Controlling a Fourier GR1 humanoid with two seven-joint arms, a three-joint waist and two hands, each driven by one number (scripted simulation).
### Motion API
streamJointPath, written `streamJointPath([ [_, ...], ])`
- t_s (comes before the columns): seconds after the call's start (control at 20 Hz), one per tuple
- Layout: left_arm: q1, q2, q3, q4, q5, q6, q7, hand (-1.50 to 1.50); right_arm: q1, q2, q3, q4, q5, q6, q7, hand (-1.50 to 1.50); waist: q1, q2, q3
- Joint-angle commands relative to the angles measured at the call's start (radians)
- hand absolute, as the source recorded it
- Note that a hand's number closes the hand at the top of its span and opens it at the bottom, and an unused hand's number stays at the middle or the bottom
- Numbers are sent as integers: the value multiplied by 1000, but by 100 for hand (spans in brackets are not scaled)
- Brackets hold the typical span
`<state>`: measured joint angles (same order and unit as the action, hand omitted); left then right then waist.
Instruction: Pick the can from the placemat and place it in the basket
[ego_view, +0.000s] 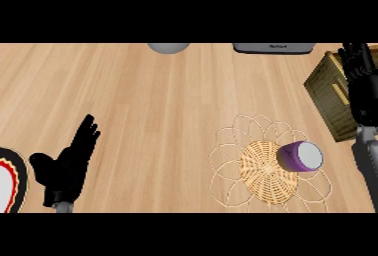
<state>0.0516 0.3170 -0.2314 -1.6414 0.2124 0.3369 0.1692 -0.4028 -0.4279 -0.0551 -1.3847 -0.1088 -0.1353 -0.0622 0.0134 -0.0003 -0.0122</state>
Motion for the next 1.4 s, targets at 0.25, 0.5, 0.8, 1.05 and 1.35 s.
streamJointPath([
  [0.25,-22,0,98,-125,-19,26,-157,0,352,58,-102,-391,-129,-40,12,150,-85,-27,12],
  [0.5,-52,-26,74,-66,15,-35,-165,0,389,219,345,-558,317,-238,94,-150,-27,-7,8],
  [0.8,-32,-50,69,-49,0,-16,-196,0,471,226,300,-566,660,-461,381,-150,-52,-10,3],
  [1.05,-7,-49,64,-64,-14,-6,-199,0,561,66,180,-658,851,-322,662,-150,-79,-19,-3],
  [1.35,-47,-42,82,-52,-8,-10,-187,0,600,-101,197,-846,850,74,959,-150,-70,-12,-3],
])
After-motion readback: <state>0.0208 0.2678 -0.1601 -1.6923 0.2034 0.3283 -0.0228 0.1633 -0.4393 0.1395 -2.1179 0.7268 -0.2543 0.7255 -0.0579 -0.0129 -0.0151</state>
